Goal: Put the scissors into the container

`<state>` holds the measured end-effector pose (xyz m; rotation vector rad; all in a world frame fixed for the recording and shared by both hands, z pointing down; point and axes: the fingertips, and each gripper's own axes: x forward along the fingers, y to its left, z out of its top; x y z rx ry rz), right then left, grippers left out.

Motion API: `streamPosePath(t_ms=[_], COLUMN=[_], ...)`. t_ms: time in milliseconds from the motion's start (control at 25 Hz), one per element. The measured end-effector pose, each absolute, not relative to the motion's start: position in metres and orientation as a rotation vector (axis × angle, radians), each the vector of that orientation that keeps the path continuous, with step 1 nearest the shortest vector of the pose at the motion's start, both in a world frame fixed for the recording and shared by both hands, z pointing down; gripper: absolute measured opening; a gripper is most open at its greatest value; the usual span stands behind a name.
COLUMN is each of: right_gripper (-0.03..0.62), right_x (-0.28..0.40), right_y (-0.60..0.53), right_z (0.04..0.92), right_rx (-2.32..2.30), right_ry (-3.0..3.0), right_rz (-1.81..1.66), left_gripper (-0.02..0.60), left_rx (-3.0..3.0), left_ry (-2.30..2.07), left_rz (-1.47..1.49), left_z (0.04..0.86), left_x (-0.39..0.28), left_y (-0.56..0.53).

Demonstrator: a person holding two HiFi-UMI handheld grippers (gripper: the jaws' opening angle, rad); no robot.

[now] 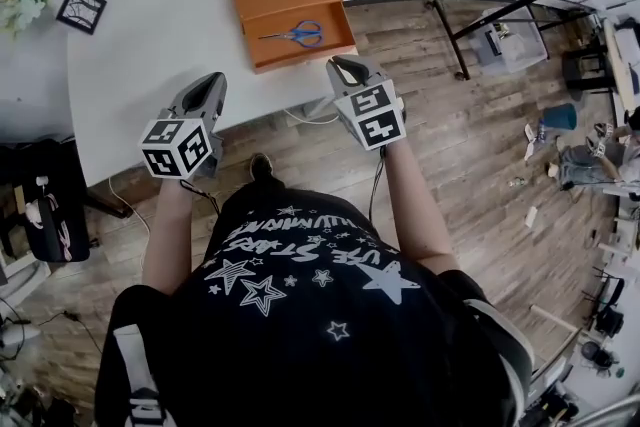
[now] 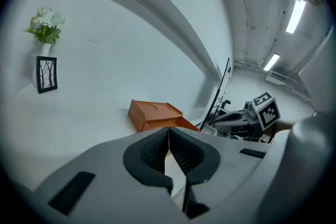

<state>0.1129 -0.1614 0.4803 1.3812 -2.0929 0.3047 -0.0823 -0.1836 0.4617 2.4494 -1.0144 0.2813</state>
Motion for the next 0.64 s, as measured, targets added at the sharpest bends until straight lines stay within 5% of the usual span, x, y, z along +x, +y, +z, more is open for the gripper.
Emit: streamPosePath(t_ms=[640], right_gripper=[0.055], right_x=[0.144], right_y=[-0.04], right_z=[0.476], right_rx=[1.356], right_ry=[-2.153], right_rz=[0.318], left_gripper=[0.02], left_rx=[2.417], left_ry=[-1.105], left_rz=[0.284], left_z=[0.455], left_x=[-0.058], left_y=[-0.05])
